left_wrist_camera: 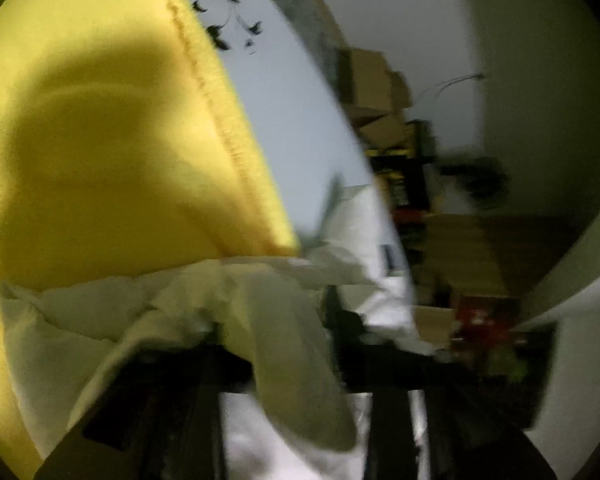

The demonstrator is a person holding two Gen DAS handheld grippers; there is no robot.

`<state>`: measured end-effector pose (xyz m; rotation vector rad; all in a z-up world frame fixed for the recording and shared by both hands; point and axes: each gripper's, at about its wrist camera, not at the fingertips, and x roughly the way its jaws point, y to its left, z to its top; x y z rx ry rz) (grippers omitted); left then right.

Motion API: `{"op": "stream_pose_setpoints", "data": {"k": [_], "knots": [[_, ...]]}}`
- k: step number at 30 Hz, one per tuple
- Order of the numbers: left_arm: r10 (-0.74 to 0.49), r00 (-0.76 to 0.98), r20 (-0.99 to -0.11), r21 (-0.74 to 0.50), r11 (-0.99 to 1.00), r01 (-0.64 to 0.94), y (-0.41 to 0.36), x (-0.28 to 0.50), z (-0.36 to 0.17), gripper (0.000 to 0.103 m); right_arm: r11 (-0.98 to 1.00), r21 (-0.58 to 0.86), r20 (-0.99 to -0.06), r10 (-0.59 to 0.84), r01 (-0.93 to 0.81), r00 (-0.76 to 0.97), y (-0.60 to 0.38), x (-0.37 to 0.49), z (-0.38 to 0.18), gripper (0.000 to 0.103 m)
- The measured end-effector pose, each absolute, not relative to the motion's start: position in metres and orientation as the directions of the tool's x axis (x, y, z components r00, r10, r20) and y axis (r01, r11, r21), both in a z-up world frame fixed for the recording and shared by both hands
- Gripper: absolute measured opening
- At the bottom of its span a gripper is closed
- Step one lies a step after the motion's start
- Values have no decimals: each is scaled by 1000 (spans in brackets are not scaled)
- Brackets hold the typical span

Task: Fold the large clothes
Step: 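Lift the hem and fold it toward the collar with both grippers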

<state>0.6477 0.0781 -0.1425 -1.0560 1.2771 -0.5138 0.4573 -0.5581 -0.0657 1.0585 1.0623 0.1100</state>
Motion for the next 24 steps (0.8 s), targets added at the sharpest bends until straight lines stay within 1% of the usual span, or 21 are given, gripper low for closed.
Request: {"op": "stream_pose_setpoints", "data": {"k": [1,2,3,4,6,7,9,11,12,13,14,15,16,17,18,19,20,21,24], "knots": [[-836,279,-473,-878,423,-223,80,647,-137,95,513,773,-630,545,374,554,-562,454,-60,48],[-864,304,-400,-914,355,-194,85,645,-124,102,494,793,-603,547,357,581,-565,452,-54,63],[-862,322,-391,-919,351,-177,89,643,-114,103,486,803,-587,545,345,599,-567,451,-47,68],[-845,352,-401,-916,372,-150,95,641,-99,103,489,808,-575,535,328,618,-570,446,-36,71],[-767,432,-475,-867,491,-82,103,630,-63,103,524,792,-582,491,315,648,-573,434,-12,71],[-717,474,-511,-832,552,-63,106,623,-46,103,545,780,-584,455,307,672,-573,426,2,71],[-578,565,-589,-722,690,-48,101,602,-10,103,607,737,-590,366,296,720,-569,410,32,69],[-482,626,-613,-624,781,-10,80,582,17,103,675,698,-545,284,239,789,-557,393,72,69],[-433,643,-632,-570,822,-7,65,571,26,103,709,667,-533,239,230,812,-548,385,91,70],[-380,654,-654,-507,862,-6,44,559,33,103,761,601,-545,166,245,822,-529,376,113,74],[-351,661,-663,-470,883,-3,24,551,35,103,794,554,-559,134,249,818,-516,371,124,76],[-322,662,-676,-437,899,-9,10,547,33,103,856,461,-583,93,235,807,-486,368,140,76],[-276,659,-700,-385,923,-22,-10,544,29,102,890,392,-601,59,231,797,-462,367,147,74],[-226,658,-718,-324,946,-29,-31,541,22,102,926,304,-631,17,226,776,-428,368,149,66],[-177,665,-726,-256,966,-22,-54,540,12,102,940,260,-648,2,219,761,-410,369,148,56],[-117,676,-728,-179,984,-23,-74,540,2,102,954,226,-678,11,195,735,-383,375,139,31],[-54,690,-722,-104,994,-31,-94,540,-10,101,961,221,-710,43,164,703,-360,383,125,17],[-24,688,-725,-61,998,-29,-108,543,-25,101,963,218,-738,56,160,672,-343,390,107,16],[-16,623,-782,-49,998,-36,-121,557,-66,101,976,153,-784,25,154,620,-311,410,64,16]]}}
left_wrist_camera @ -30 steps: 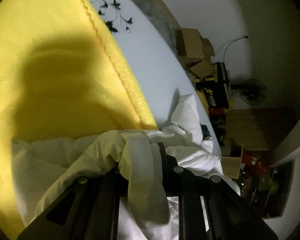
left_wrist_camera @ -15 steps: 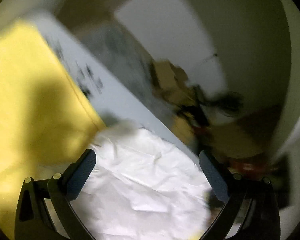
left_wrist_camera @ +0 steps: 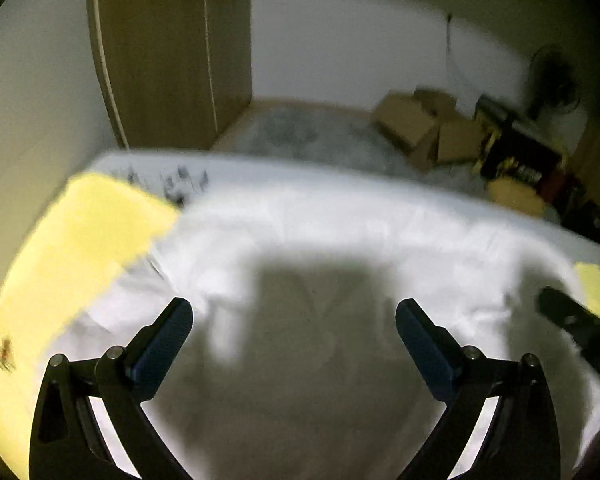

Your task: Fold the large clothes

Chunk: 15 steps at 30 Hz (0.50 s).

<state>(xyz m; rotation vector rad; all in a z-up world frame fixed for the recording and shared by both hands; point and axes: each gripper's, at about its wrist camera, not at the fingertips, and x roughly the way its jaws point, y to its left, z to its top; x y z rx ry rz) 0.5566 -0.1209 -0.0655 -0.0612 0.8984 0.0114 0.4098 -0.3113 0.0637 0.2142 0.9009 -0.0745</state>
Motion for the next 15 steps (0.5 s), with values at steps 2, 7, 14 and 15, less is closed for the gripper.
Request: {"op": "stream_pose_setpoints", "data": {"k": [2,7,14,15], "knots": [[-23,592,-806,-64,997,-49,-117,563,-89,103,980,87,-823,-31,181,567,-313,423,27,16],[-30,678,-735,-53,999,-13,-118,561,-109,103,977,143,-847,37,159,530,-331,429,-18,15],[-55,665,-745,-74,997,-1,-112,565,-121,103,986,97,-825,2,138,566,-319,419,-24,15],[-67,647,-760,-84,996,6,-108,567,-116,102,989,76,-832,-7,126,555,-308,404,-19,15]]}}
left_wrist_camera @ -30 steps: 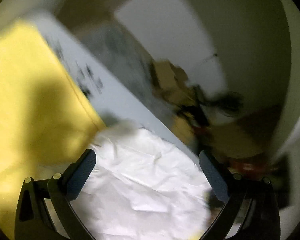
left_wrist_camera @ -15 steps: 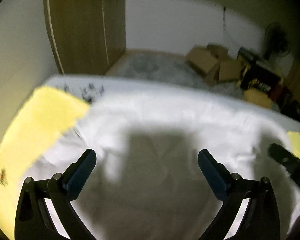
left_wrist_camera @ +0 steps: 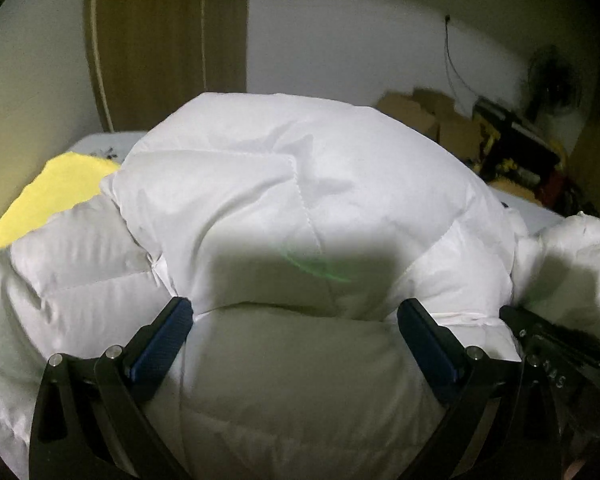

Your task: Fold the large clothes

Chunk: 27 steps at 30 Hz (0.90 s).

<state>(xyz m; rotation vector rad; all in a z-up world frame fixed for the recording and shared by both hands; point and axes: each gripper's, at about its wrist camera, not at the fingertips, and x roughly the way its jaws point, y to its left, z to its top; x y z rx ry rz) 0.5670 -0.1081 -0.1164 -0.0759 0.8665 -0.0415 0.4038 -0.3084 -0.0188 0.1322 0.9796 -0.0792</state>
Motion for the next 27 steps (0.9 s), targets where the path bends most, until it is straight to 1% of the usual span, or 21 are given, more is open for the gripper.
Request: {"op": "stream_pose_setpoints", "data": {"k": [1,2,3,4,5,6,7,9,10,11,12,13,15,17,22,27], "knots": [[-88,642,-762,-114,994,1,-100,567,-107,102,991,48,-836,-26,121,548,-308,397,-6,15],[-99,653,-751,-136,991,-7,-91,564,-96,102,990,55,-822,-31,134,569,-309,392,5,16],[-90,674,-733,-138,990,-17,-78,561,-82,102,985,71,-773,-46,158,632,-320,373,32,17],[-64,696,-716,-119,992,-32,-68,561,-70,103,981,28,-730,-109,190,675,-327,361,51,21],[-25,716,-697,-91,994,-53,-56,562,-61,103,968,-53,-702,-211,247,680,-335,352,63,39],[13,719,-694,-67,994,-83,-43,565,-57,103,950,-110,-694,-284,292,661,-341,350,67,51],[36,704,-709,-57,992,-108,-29,571,-60,102,934,-141,-707,-327,329,627,-360,350,66,60],[57,664,-746,-56,988,-147,-11,582,-78,102,931,-129,-759,-314,342,570,-384,355,51,54],[63,623,-780,-54,985,-167,-2,588,-99,103,929,-124,-793,-304,349,528,-400,356,30,52],[19,587,-809,-99,981,-168,4,590,-118,103,929,-137,-803,-308,345,510,-405,358,14,52],[-89,565,-820,-218,962,-164,14,593,-137,103,933,-135,-791,-304,332,531,-404,355,4,52],[-96,594,-799,-245,953,-176,18,591,-140,103,938,-130,-778,-297,320,554,-400,352,-1,52],[-54,625,-778,-210,961,-179,11,587,-142,103,933,-161,-762,-325,323,561,-390,349,-7,52],[-35,624,-781,-189,965,-183,8,587,-145,103,933,-180,-757,-334,312,562,-382,351,-13,52],[-48,618,-785,-201,963,-180,4,592,-150,103,947,-64,-777,-245,315,579,-390,339,-13,52],[-48,616,-786,-199,963,-180,11,587,-146,103,947,-43,-780,-231,317,582,-397,350,-15,52]]}}
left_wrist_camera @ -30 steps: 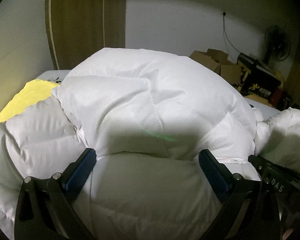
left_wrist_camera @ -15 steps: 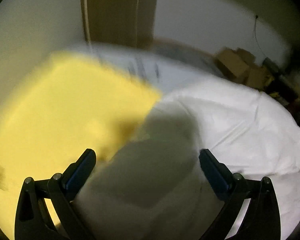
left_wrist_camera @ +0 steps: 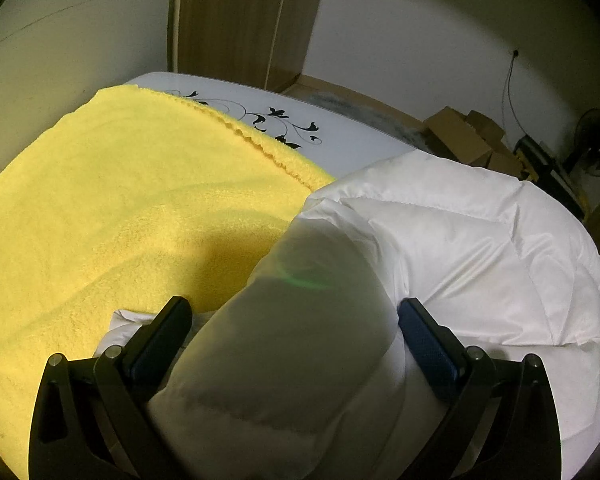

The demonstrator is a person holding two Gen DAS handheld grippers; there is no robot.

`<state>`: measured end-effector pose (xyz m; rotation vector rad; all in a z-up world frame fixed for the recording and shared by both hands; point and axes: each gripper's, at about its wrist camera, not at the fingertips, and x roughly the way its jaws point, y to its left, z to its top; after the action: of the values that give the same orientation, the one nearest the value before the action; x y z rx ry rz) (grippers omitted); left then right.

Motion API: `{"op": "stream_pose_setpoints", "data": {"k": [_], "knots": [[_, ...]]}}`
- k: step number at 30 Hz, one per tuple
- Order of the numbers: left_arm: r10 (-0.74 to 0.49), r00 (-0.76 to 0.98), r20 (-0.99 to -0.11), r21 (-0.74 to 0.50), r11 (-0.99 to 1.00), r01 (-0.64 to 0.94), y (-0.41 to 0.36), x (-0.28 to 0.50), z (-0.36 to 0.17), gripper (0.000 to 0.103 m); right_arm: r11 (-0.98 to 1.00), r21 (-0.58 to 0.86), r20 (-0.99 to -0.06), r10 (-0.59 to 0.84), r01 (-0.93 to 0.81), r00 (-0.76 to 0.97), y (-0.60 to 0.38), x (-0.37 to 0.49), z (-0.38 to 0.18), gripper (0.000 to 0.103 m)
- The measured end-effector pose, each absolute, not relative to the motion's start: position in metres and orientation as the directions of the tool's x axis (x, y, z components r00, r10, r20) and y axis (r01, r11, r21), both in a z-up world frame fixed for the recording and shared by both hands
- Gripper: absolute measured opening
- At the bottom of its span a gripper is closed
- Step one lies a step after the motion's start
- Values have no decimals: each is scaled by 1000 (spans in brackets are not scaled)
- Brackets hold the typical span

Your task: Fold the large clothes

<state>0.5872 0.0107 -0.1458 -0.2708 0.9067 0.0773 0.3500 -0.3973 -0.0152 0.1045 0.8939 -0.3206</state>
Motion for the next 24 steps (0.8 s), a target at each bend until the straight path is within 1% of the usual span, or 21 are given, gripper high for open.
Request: {"op": "stream_pose_setpoints", "data": {"k": [11,16,20,21,22,23,24], "knots": [[-34,611,-791,-181,967,-180,11,593,-148,103,947,-39,-780,-228,318,583,-403,359,-16,52],[-20,601,-799,-159,971,-180,8,597,-148,103,946,-48,-780,-236,321,579,-411,376,-17,52],[-45,581,-813,-170,972,-162,14,591,-138,103,946,-63,-808,-235,317,541,-412,378,-10,53],[-51,594,-803,-174,973,-151,14,585,-129,103,941,-49,-825,-227,334,518,-412,377,-1,53],[-57,620,-783,-178,975,-135,13,578,-119,103,937,4,-828,-193,348,527,-413,373,11,53],[-56,651,-757,-172,978,-116,9,570,-108,103,935,55,-818,-159,349,553,-412,368,20,57],[-56,671,-739,-162,982,-97,1,565,-99,103,933,113,-798,-120,342,591,-406,364,33,63]]}}
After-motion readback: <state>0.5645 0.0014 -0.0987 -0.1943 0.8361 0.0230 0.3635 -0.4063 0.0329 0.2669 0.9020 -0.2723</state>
